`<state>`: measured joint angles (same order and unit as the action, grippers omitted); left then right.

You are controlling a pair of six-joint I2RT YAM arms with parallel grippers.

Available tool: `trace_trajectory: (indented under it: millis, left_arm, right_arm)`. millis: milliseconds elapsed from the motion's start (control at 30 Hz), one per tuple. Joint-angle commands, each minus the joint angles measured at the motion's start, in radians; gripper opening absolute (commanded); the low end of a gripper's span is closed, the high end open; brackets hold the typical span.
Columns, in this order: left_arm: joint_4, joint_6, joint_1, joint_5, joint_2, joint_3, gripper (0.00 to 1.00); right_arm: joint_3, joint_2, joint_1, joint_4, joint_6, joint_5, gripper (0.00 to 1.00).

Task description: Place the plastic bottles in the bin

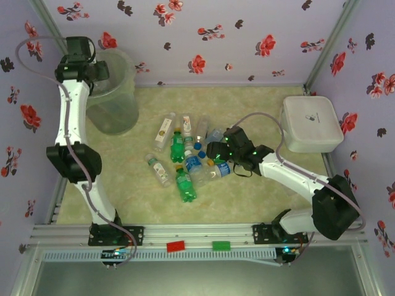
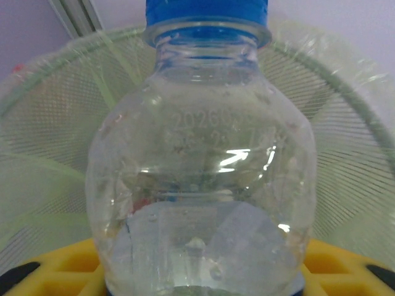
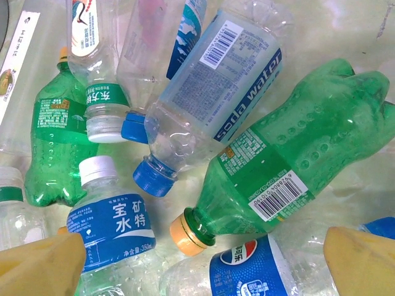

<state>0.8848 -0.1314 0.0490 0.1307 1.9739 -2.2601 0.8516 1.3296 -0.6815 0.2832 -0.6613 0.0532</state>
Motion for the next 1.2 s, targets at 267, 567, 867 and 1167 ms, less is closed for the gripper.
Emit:
trace_trajectory:
  millis: [267, 567, 867, 1167]
  left_arm:
    - [0.114, -0.015, 0.012, -0.005, 0.093, -0.082, 0.65]
    - [0.113, 0.0, -0.021, -0.004, -0.002, -0.103, 1.0]
    - [-0.323, -0.036, -0.238, 0.062, -0.501, 0.538, 1.0]
    - [-0.776, -0.241, -0.524, 0.015, -0.974, 1.228, 1.0]
  right_arm:
    - [-0.011, -0.065, -0.006, 0.048, 0.012, 0.048, 1.0]
    - [0.0, -0.069, -0.006, 0.086, -0.031, 0.078, 1.0]
    - [-0.019, -0.095, -0.007, 0.155, -0.22, 0.09, 1.0]
    - [-0.177, -0.199, -0.018, 0.101, -0.489, 0.056, 1.0]
